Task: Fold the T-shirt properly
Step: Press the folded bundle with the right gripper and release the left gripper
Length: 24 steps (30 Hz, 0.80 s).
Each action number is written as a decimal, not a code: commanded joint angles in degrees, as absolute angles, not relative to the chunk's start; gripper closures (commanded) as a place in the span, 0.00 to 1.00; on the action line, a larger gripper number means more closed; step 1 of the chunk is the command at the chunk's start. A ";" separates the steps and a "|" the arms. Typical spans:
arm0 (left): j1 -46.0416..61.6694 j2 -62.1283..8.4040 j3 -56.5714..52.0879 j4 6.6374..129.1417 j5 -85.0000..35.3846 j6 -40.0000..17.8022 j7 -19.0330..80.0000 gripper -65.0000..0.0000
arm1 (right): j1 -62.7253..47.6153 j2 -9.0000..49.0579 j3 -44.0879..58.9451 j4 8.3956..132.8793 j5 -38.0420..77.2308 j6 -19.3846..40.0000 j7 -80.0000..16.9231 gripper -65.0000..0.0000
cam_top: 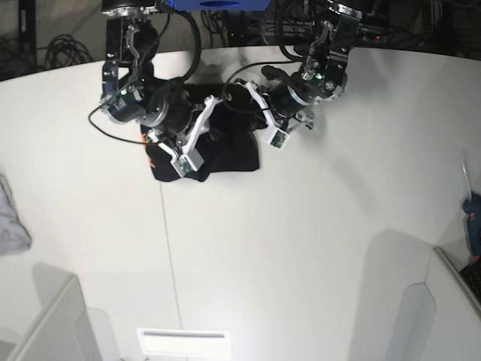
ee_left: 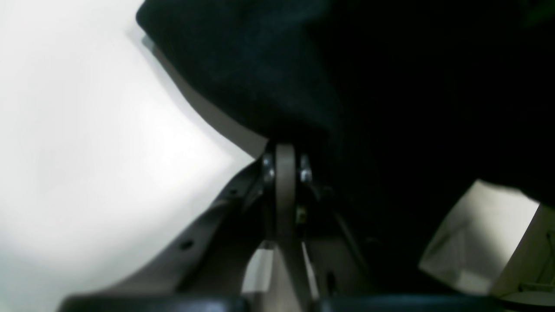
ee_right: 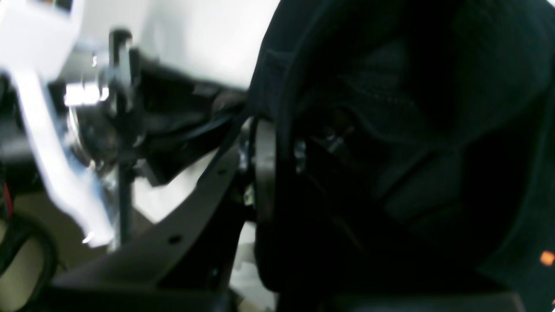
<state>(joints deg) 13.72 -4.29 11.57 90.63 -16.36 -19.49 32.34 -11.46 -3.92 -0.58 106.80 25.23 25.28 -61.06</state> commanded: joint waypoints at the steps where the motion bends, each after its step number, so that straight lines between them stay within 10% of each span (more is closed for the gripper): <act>1: 13.85 -4.26 11.65 91.30 -16.13 -19.56 33.19 1.00 | -10.77 -4.26 -0.66 107.12 26.51 25.45 -60.09 1.00; 24: 18.51 -7.87 7.52 96.31 -16.22 -19.91 33.27 1.00 | -10.59 -3.82 -6.02 105.63 26.59 18.51 -59.74 1.00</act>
<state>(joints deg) 18.48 -7.73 7.57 95.48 -16.56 -19.90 32.95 -11.20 -3.55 -6.00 104.81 25.45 18.37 -60.80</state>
